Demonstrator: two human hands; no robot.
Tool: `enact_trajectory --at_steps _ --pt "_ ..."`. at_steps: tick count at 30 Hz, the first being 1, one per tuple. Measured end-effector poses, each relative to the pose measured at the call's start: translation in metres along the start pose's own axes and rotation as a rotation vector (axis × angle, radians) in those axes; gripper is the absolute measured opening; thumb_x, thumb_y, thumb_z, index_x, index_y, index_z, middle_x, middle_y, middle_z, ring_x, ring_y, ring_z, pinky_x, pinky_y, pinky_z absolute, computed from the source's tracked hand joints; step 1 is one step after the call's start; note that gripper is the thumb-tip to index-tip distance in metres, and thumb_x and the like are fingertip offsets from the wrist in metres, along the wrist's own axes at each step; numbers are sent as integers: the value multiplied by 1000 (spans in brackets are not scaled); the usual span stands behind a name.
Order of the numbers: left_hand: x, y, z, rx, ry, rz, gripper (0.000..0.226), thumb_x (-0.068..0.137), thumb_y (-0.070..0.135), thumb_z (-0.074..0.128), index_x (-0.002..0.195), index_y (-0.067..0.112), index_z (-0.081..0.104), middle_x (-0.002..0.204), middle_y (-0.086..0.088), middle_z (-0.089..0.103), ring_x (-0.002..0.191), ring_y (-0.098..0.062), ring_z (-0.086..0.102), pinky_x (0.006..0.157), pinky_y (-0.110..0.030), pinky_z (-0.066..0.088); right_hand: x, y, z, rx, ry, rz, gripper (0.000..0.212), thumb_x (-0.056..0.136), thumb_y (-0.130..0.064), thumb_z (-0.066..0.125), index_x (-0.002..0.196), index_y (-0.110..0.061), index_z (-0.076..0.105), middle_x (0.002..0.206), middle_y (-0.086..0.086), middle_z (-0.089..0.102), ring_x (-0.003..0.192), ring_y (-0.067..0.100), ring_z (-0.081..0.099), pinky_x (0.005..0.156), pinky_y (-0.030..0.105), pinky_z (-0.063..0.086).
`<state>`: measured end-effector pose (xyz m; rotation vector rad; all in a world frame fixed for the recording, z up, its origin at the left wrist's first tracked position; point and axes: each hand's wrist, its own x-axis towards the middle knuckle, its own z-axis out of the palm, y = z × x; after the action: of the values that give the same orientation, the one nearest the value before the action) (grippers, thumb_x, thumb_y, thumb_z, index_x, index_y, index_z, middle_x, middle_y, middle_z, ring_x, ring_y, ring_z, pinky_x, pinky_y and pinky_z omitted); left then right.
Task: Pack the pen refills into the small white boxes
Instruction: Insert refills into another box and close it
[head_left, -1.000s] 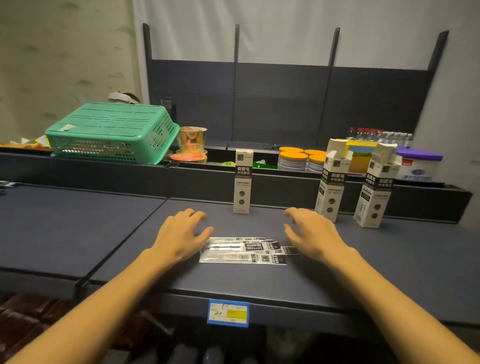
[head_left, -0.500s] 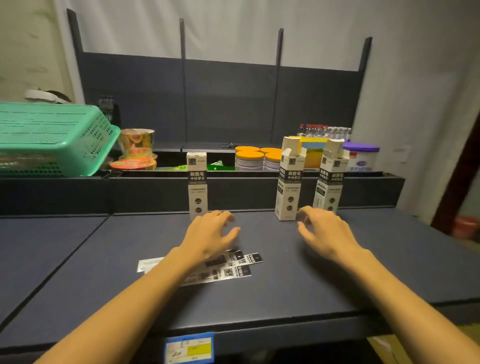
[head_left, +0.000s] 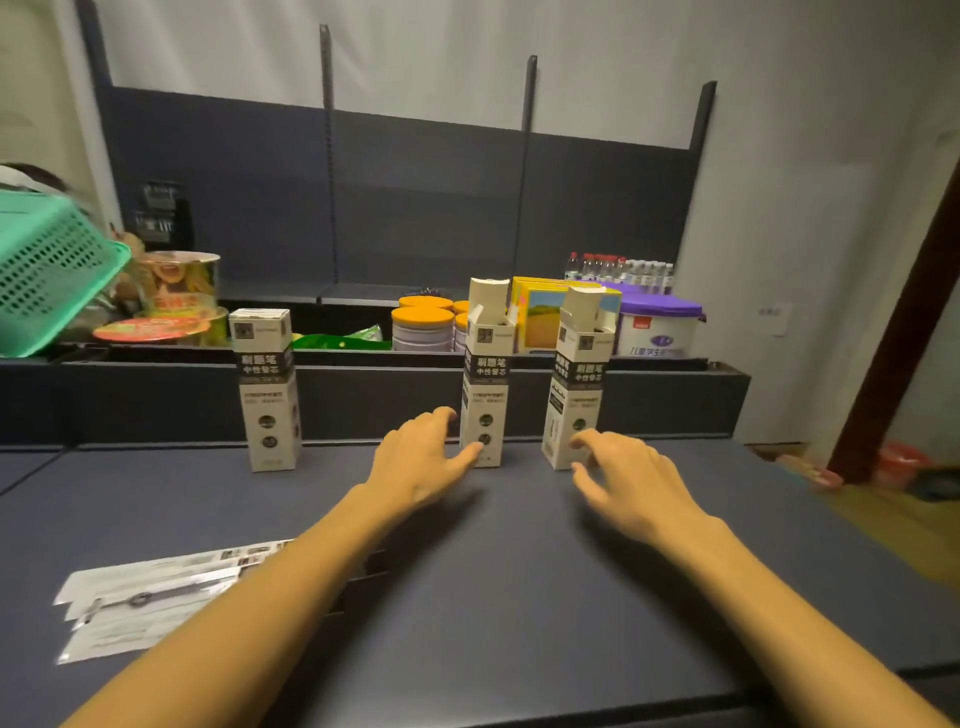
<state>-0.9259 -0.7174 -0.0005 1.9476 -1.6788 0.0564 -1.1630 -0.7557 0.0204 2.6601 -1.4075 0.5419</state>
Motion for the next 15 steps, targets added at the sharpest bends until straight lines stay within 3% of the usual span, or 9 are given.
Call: enact_trajectory --at_steps 8,15 --pt "28 26 14 -421 33 -182 68 80 45 71 135 19 40 135 -3 54 121 -22 53 94 -39 48 14 26 8 14 -41 -121 31 98 -36 46 127 -24 47 138 0 53 120 22 53 87 33 49" --pt "33 30 19 -531 58 -238 67 76 37 77 130 16 43 129 -4 57 115 -19 55 88 -30 47 22 27 15 57 -22 -170 31 98 -35 46 127 -25 48 134 -1 56 120 22 52 90 35 48"
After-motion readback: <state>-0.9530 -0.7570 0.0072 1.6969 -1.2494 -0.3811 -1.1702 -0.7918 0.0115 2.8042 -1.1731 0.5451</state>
